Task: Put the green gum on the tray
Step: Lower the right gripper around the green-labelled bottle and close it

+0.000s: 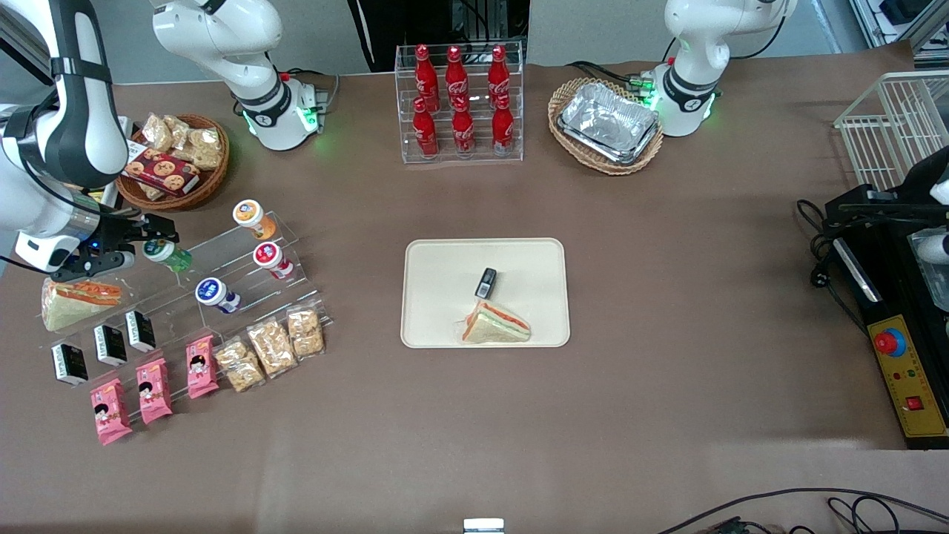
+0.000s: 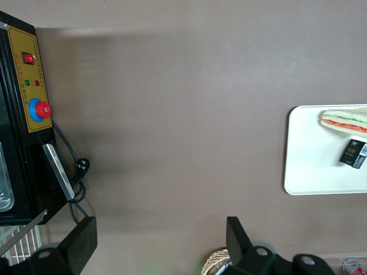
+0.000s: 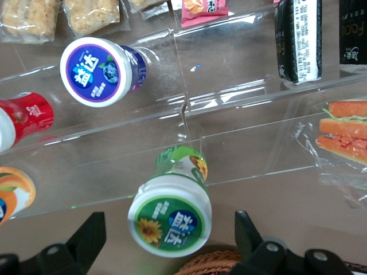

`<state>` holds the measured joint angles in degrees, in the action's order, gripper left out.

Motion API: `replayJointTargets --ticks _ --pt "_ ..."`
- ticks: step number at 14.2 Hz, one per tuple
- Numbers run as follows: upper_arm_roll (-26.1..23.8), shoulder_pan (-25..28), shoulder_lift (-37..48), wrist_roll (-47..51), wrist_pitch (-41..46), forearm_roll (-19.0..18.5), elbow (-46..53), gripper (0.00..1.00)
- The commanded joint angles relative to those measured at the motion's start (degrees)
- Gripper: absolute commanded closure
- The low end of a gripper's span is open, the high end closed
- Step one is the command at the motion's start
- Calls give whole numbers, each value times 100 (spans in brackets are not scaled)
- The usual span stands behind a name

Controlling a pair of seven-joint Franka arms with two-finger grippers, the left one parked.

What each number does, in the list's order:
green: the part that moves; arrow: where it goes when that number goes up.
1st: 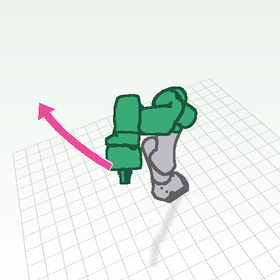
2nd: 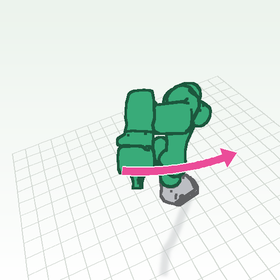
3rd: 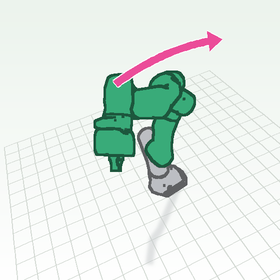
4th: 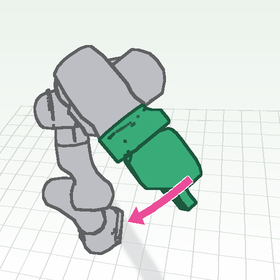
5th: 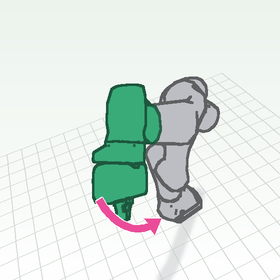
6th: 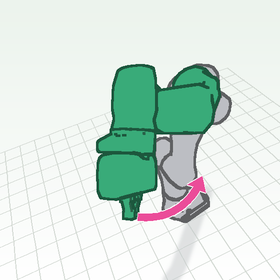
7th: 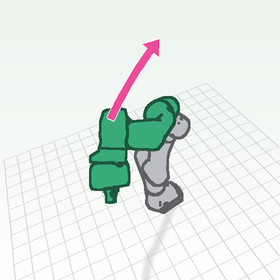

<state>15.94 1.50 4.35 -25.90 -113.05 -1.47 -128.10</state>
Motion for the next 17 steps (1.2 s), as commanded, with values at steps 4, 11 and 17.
replayJointTargets --ticks 4,11,17 --pt "-21 -62 66 -55 -332 -126 -277 41" --pt "-47 -1 22 -11 421 -126 415 69" --pt "-82 271 -232 41 2205 -21 2329 69"
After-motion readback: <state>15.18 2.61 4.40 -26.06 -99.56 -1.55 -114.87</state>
